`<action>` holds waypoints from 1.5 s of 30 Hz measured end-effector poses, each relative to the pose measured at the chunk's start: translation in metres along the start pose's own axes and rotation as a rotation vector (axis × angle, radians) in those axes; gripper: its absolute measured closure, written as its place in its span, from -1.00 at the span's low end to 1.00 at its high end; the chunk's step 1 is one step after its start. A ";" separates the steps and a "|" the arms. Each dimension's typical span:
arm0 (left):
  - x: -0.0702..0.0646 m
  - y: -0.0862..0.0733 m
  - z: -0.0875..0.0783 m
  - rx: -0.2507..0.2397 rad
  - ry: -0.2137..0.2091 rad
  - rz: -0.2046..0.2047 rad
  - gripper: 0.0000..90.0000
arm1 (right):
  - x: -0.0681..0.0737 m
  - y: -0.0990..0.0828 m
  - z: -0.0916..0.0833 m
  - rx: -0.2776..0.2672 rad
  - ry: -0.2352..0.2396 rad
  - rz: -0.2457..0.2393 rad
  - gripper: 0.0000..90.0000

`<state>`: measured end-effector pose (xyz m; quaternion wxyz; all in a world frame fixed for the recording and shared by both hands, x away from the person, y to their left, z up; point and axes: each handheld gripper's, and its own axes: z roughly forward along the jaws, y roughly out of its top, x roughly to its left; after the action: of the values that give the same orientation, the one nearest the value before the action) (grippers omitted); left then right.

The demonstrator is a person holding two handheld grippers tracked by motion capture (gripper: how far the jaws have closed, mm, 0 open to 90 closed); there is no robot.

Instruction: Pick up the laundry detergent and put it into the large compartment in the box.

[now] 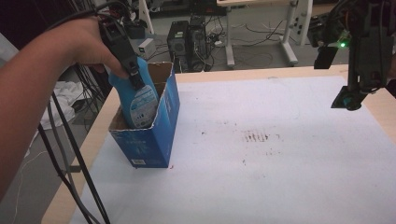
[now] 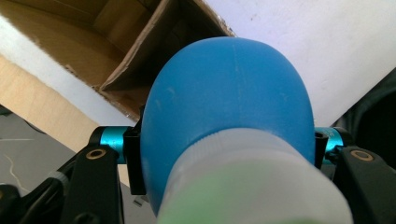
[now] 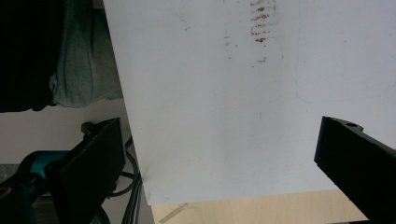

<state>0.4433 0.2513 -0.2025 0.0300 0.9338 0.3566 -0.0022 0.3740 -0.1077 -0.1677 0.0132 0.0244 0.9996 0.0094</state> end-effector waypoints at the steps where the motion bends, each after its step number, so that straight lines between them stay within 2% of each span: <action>1: 0.000 0.000 0.003 -0.002 0.001 0.011 -0.14 | 0.000 0.000 0.000 0.000 -0.001 -0.001 -0.97; 8: 0.000 -0.002 0.029 0.010 -0.003 0.076 -0.14 | 0.001 -0.001 -0.001 0.001 -0.003 0.000 -0.97; 14: 0.000 -0.003 0.051 0.031 -0.021 0.115 -0.14 | 0.001 -0.002 -0.001 0.004 -0.003 0.006 -0.97; 17: 0.000 -0.003 0.057 0.033 -0.024 0.126 -0.14 | 0.001 -0.001 0.000 0.003 -0.003 0.000 -0.97; 19: 0.000 -0.004 0.067 0.042 -0.030 0.142 -0.14 | 0.001 -0.001 0.000 0.003 -0.005 -0.004 -0.97; 26: 0.001 -0.005 0.081 0.050 -0.030 0.176 -0.14 | 0.001 0.000 0.000 0.001 -0.007 -0.004 -0.97; 40: 0.003 -0.006 0.089 0.045 -0.040 0.156 -0.15 | -0.001 0.001 0.002 0.003 -0.006 -0.002 -0.97; 45: 0.005 -0.006 0.089 0.050 -0.051 0.131 -0.15 | -0.001 0.002 0.002 0.001 -0.005 -0.008 -0.97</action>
<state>0.4446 0.2546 -0.2918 0.0157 0.9551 0.2939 -0.0330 0.3749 -0.1057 -0.1699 0.0159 0.0206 0.9996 0.0086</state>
